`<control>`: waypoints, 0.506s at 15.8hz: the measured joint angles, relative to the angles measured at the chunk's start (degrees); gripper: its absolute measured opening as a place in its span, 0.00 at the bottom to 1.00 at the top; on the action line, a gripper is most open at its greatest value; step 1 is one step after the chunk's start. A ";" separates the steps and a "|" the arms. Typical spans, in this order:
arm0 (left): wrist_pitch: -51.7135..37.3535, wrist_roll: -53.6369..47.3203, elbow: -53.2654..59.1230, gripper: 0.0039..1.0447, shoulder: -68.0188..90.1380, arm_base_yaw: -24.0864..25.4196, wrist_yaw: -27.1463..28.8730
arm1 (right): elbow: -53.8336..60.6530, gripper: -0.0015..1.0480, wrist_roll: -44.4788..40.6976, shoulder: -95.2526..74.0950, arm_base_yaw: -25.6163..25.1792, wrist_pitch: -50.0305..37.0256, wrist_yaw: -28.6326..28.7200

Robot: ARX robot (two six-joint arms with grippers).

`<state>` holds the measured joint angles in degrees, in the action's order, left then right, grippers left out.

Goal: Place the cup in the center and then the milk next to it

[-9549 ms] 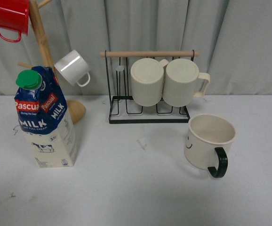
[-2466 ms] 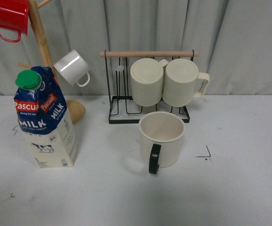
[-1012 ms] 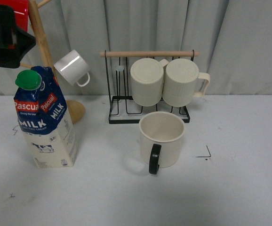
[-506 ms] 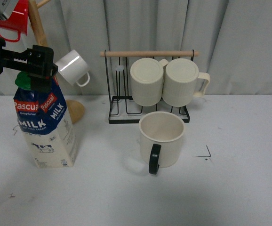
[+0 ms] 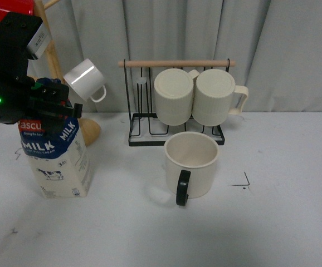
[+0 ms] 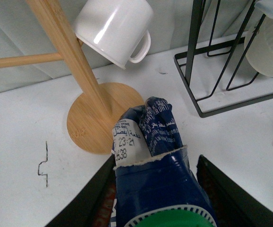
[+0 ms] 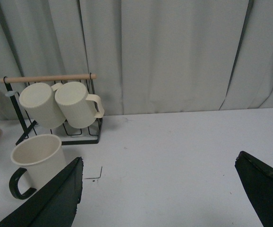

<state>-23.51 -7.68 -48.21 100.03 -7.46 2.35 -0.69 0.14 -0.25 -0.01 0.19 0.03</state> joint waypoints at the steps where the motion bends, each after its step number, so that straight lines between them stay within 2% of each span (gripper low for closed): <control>1: 0.24 0.28 0.00 0.38 0.00 -0.02 0.02 | 0.00 0.94 0.00 0.00 0.00 -0.02 0.00; 2: 0.70 1.11 0.00 0.25 0.00 -0.07 0.00 | 0.00 0.94 0.00 0.00 0.00 0.00 0.00; 3: 1.36 1.44 -0.39 0.19 0.00 -0.22 0.02 | 0.00 0.94 0.00 0.00 0.00 0.00 0.00; 8: 4.66 3.02 -0.77 0.18 -2.10 -3.41 1.55 | 0.00 0.94 0.00 0.00 0.00 0.00 0.00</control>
<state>-18.85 -4.67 -48.97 97.93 -10.87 3.90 -0.69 0.14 -0.25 -0.01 0.19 0.03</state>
